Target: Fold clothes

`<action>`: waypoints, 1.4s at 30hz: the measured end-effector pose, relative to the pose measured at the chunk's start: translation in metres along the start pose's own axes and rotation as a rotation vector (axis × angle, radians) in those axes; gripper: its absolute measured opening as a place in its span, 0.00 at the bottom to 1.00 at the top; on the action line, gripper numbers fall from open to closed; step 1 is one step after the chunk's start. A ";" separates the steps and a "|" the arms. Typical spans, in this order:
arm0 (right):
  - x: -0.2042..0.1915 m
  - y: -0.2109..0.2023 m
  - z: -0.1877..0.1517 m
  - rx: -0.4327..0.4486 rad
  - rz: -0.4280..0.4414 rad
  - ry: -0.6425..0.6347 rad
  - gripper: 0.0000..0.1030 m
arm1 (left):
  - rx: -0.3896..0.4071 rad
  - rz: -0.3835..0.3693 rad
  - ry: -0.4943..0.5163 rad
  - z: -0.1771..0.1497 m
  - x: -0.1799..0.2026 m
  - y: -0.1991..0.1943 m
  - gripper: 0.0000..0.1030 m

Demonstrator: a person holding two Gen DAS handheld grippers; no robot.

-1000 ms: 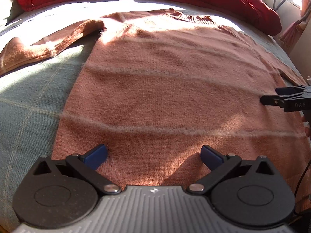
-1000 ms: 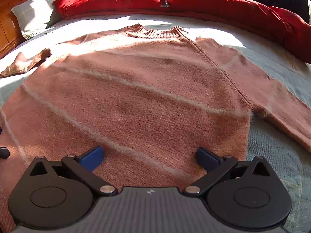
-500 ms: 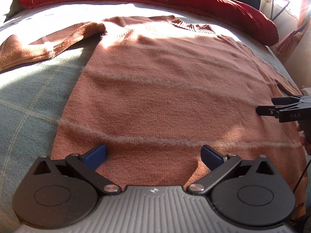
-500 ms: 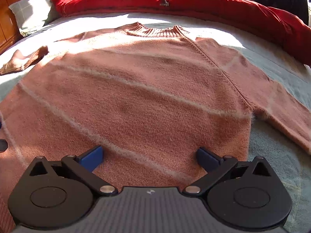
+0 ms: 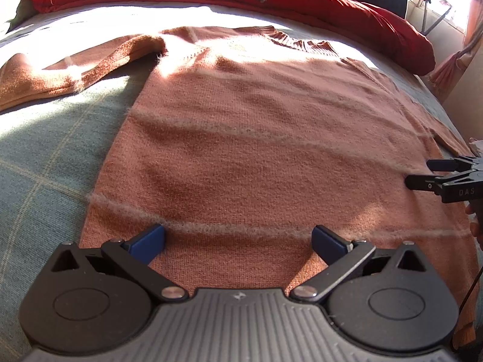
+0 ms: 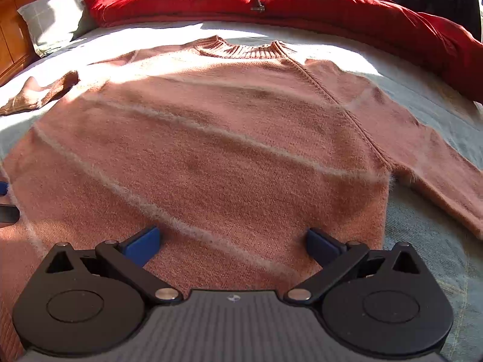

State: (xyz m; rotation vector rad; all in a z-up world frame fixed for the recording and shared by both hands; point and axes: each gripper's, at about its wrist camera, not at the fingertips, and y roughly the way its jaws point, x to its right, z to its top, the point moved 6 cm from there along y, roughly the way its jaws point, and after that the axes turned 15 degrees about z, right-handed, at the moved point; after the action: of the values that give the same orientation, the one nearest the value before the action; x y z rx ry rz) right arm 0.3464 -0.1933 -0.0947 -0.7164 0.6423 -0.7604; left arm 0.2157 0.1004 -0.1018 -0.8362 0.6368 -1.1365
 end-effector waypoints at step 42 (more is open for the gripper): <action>-0.027 -0.016 -0.036 0.049 -0.247 0.290 1.00 | 0.172 -0.451 0.422 0.117 0.082 0.031 0.99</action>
State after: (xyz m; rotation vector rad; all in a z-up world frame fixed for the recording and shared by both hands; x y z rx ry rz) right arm 0.2985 -0.1921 -0.0964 -0.6522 0.8035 -1.1176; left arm 0.3503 0.0565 -0.0658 -0.6078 0.7000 -1.7799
